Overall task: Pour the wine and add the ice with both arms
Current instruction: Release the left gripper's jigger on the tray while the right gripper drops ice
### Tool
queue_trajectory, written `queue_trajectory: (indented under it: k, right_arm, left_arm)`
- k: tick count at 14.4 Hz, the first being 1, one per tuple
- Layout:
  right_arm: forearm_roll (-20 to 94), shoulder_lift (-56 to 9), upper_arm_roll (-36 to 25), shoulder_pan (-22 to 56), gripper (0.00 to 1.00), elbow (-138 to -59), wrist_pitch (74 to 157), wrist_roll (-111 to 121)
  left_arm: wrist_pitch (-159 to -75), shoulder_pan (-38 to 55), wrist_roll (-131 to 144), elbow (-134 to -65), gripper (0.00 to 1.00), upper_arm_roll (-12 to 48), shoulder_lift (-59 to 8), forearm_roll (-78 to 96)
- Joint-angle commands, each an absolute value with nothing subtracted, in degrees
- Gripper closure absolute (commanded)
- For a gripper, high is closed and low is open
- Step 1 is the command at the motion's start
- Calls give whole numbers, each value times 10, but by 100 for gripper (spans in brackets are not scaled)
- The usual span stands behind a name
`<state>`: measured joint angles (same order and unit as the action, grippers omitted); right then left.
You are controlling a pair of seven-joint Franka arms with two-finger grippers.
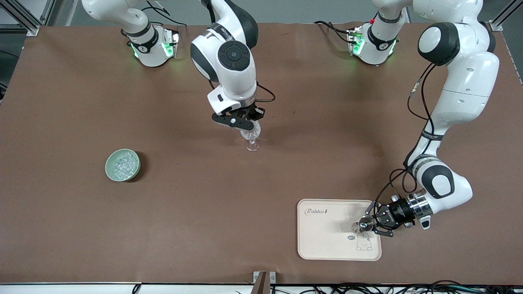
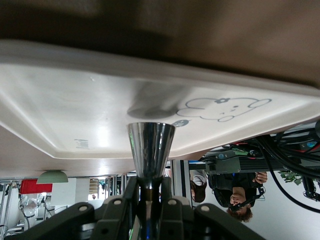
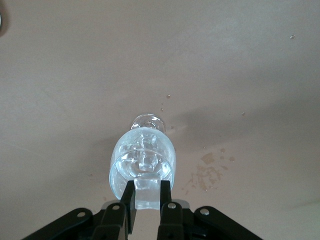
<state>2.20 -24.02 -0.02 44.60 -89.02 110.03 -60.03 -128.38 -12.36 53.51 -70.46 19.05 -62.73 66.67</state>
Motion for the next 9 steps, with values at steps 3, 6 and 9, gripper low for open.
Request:
queue_trajectory:
  k: [3,6,9]
  right_arm:
    - [33,-244,-8,459,96,-887,1101,-608]
    - [32,-250,-8,463,89,-887,1101,-608]
    - [31,-252,-8,466,89,-886,1101,-608]
  left_arm:
    - [-1280,-123,525,-694,77,194,-639,680]
    - [-1280,-123,524,-694,64,194,-638,680]
    - [-1280,-122,525,-693,22,194,-634,676]
